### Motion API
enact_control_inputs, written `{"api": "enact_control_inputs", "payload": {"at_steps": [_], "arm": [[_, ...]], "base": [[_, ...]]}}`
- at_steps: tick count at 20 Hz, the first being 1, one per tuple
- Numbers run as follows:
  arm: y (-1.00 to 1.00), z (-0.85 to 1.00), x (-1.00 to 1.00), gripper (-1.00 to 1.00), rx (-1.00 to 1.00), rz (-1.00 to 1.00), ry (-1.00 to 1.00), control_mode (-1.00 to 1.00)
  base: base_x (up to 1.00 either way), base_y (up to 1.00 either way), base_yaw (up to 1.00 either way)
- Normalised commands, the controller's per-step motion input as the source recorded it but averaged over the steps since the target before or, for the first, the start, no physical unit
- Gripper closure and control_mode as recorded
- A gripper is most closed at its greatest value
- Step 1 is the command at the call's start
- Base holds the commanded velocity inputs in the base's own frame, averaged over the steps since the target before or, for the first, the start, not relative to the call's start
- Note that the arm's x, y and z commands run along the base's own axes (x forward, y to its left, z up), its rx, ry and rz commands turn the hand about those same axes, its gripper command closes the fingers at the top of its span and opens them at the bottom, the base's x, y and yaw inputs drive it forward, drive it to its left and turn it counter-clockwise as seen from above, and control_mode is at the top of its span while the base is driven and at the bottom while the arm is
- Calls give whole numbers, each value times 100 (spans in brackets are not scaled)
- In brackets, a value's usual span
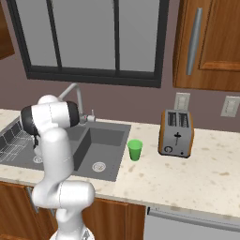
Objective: Move any existing items from the left basin to the right basin for drying. Then move the cup from the counter to the left basin of the sink for washing.
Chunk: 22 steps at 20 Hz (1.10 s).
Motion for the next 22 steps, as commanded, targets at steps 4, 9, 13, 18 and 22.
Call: {"api": "enact_control_inputs", "payload": {"at_steps": [4, 9, 13, 18, 22], "arm": [[0, 0, 18, -100, 0, 0, 0, -100], [0, 0, 19, -100, 0, 1, 0, -100], [0, -7, 4, -100, 0, 2, 0, -100], [0, -19, 0, -100, 1, 1, 0, -100], [0, -15, 4, -100, 1, 1, 0, -100]], "base": [[0, 0, 0], [0, 0, 0], [0, 0, 0], [0, 0, 0], [0, 0, 0]]}}
